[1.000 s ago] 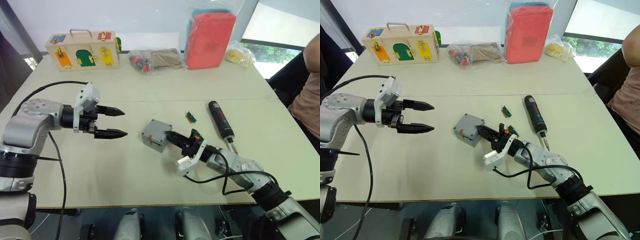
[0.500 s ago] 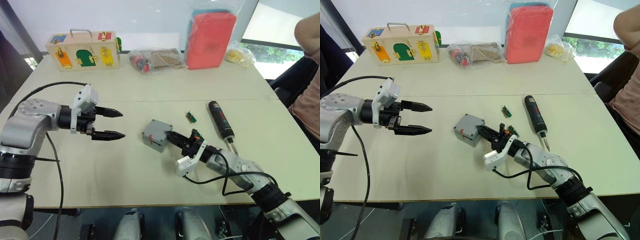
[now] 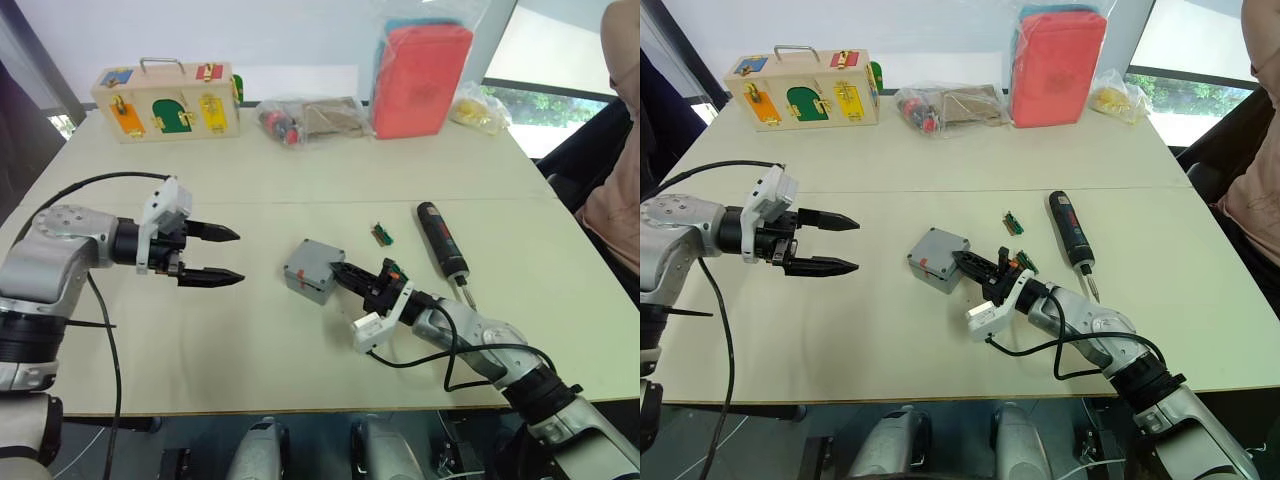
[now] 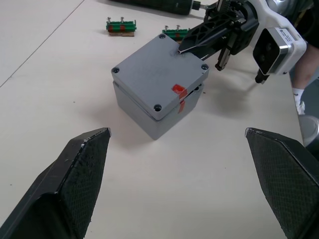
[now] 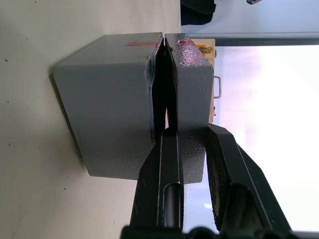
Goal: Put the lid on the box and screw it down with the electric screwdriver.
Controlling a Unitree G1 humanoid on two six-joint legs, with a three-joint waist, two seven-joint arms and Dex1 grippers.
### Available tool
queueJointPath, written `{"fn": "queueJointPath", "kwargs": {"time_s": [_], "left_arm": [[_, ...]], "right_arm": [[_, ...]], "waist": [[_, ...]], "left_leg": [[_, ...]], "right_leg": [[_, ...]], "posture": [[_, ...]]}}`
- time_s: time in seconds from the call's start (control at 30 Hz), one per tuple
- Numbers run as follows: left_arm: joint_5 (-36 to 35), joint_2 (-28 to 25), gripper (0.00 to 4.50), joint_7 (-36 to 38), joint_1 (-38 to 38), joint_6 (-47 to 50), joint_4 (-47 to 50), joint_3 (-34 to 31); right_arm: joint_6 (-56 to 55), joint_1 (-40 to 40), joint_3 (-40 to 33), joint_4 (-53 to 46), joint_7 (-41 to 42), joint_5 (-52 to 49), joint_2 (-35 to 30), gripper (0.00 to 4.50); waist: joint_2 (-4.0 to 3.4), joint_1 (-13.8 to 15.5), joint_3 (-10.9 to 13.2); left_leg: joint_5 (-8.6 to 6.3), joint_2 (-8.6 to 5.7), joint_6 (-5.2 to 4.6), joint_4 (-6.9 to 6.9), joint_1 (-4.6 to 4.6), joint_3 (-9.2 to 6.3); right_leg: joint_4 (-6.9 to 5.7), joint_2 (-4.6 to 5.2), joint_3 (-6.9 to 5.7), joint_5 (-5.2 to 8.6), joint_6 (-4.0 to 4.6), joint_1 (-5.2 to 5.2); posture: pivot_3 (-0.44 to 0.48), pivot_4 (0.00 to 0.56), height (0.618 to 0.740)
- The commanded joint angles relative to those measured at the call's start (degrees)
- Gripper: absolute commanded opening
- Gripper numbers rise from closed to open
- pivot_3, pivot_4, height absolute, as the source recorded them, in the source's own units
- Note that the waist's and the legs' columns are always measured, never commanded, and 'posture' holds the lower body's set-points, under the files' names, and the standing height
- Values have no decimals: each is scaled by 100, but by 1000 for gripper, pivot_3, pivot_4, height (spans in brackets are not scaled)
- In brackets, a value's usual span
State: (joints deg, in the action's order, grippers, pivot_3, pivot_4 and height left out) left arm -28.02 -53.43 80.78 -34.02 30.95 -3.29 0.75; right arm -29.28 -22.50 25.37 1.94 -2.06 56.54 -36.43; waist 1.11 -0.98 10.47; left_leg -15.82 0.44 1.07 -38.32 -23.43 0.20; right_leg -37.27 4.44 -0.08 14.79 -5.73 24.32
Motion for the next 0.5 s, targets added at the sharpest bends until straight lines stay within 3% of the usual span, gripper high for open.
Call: {"fn": "queueJointPath", "kwargs": {"time_s": [0.03, 0.5], "left_arm": [[-45, -115, 4444, -24, -5, -51, 125, -248], [-57, -125, 4444, -34, 90, -61, 187, -285]], "right_arm": [[-90, -84, -156, -163, -93, -43, -36, 127], [-204, -110, -223, -102, -77, -82, -42, 127]], "waist": [[0, -2, 0], [0, -3, 0]], "left_leg": [[0, 0, 0, 0, 0, 0], [0, 0, 0, 0, 0, 0]], "right_leg": [[0, 0, 0, 0, 0, 0], [0, 0, 0, 0, 0, 0]], "posture": [[0, 150, 730], [0, 150, 730]]}}
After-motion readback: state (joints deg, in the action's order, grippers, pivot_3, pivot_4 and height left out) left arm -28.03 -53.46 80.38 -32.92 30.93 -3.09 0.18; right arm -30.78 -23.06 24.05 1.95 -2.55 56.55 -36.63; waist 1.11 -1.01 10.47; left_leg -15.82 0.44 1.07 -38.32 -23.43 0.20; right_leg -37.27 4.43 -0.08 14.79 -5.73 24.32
